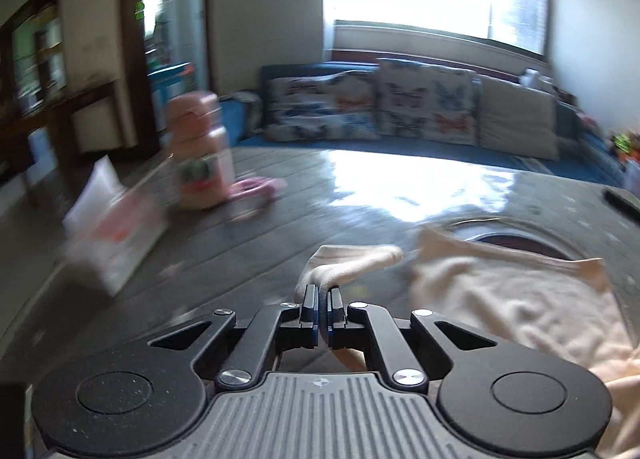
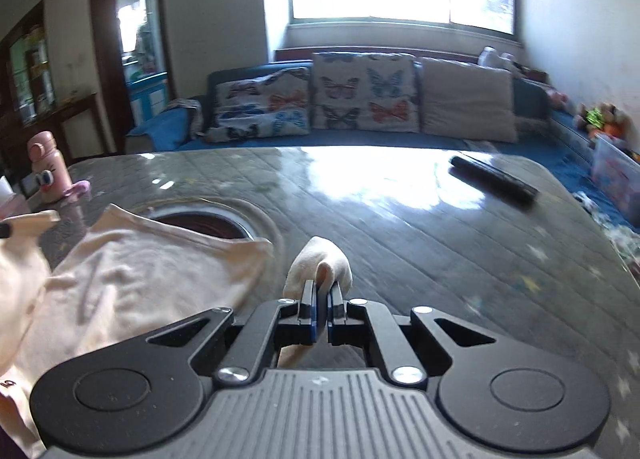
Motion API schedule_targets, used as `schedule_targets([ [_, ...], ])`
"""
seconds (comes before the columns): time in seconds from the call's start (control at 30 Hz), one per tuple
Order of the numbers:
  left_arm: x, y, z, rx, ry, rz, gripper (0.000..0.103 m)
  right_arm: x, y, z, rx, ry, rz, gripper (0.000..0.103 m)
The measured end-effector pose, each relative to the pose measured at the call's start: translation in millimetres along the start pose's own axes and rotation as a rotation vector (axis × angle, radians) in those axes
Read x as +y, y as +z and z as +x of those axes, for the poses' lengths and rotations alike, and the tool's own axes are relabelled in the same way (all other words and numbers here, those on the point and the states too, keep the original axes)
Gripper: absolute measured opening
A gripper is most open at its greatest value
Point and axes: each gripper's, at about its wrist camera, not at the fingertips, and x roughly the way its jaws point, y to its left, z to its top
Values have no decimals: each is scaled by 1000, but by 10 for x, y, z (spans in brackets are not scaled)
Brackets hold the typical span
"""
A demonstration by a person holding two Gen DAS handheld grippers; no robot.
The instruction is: Fold clothes
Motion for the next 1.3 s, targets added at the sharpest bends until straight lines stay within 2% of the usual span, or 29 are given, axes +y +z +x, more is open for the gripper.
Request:
schedule_targets([
  [0.13,300,-212,-103,35,55,-65,4,-110,-161,-165,0,-42,49,4],
  [0.33,539,-484,-179,93,96,-108,4,-225,-386,-349,9,-90,121,4],
  [0.5,605,-594,-139,129,102,-116,4,-366,-669,-305,78,-135,174,8],
  [0.77,582,-549,-134,132,110,-104,9,-502,-757,-367,87,-206,193,29],
  [0.83,571,-535,-163,126,117,-100,13,-504,-749,-358,87,-210,195,34],
  [0.87,566,-527,-178,122,121,-98,19,-480,-740,-354,83,-205,187,41],
  [0.9,563,-516,-195,119,128,-94,28,-445,-726,-344,77,-197,175,45],
  [0.97,561,-484,-241,105,143,-87,37,-398,-711,-338,67,-201,154,46],
  [1.03,568,-450,-297,87,146,-82,38,-369,-684,-372,50,-206,144,47],
  [1.13,531,-405,-362,65,139,-70,43,-331,-637,-439,21,-212,134,55],
  [1.23,405,-378,-408,51,99,-48,44,-287,-578,-397,19,-200,91,62],
  [1.3,293,-367,-449,40,67,-25,46,-276,-583,-321,34,-201,79,63],
])
